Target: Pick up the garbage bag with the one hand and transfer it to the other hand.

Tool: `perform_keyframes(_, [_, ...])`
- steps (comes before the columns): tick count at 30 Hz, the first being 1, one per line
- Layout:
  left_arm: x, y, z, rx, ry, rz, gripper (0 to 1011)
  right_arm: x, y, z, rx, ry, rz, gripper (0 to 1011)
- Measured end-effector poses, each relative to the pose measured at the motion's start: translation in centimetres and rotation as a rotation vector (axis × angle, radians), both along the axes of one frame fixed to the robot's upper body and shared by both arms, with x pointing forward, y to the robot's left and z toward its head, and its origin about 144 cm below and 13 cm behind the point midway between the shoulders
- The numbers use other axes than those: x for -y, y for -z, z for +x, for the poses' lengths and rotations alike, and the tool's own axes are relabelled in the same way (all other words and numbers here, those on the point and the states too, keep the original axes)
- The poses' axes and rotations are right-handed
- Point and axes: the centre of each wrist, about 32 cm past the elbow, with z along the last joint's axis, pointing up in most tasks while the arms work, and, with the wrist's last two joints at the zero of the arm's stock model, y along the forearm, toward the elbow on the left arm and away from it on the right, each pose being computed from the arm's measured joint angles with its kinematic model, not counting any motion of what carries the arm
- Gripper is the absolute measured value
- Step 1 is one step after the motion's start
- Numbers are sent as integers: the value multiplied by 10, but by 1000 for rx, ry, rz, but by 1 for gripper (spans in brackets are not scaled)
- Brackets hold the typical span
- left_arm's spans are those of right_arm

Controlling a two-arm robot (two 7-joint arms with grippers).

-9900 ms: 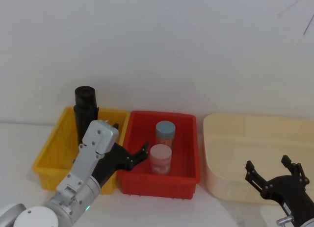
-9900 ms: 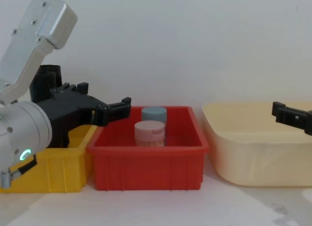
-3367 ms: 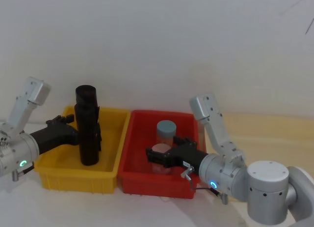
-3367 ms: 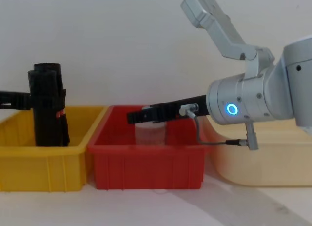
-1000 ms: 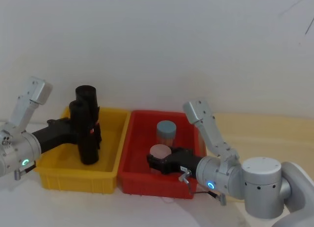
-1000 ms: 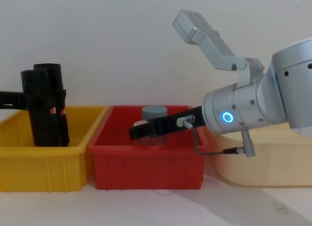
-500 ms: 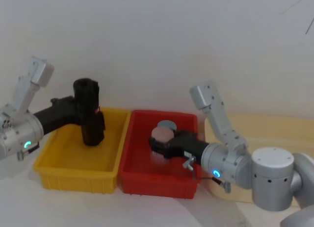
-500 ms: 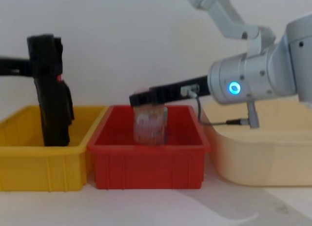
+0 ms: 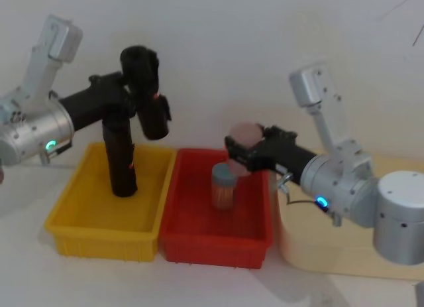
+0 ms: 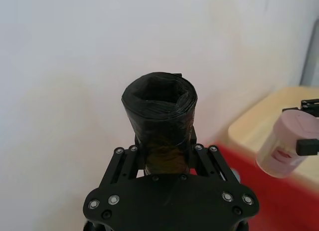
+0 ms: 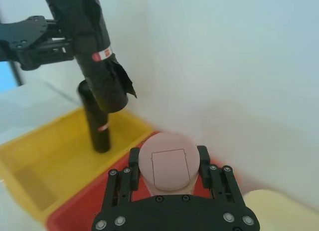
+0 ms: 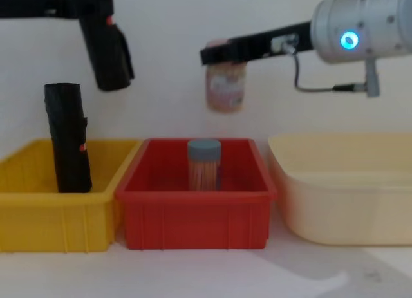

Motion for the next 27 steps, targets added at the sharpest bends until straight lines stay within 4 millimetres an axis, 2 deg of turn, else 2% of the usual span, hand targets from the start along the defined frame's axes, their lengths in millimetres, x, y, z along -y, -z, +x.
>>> perform_keyframes(2, [4,-8,5,24,31,-4,424,8,-10,-4,43,28,-7,666])
perform_keyframes(11, [27,-33,31,95,163,-21,424,35,-25,-14,122,141,-34,665])
perform_keyframes(20, [59,-46,60,125,291,-41,424,66,-24,-22,138,264,-53,665])
perform_keyframes(23, [77,-49,75,128,350,-51,424,79,-19,-24,128,308,-60,666])
perform_keyframes(24, [77,-49,75,128,350,-51,424,82,-18,-24,125,317,-61,666])
perform_keyframes(27, [98,-49,94,120,412,-67,424,97,-10,-23,100,360,-68,665])
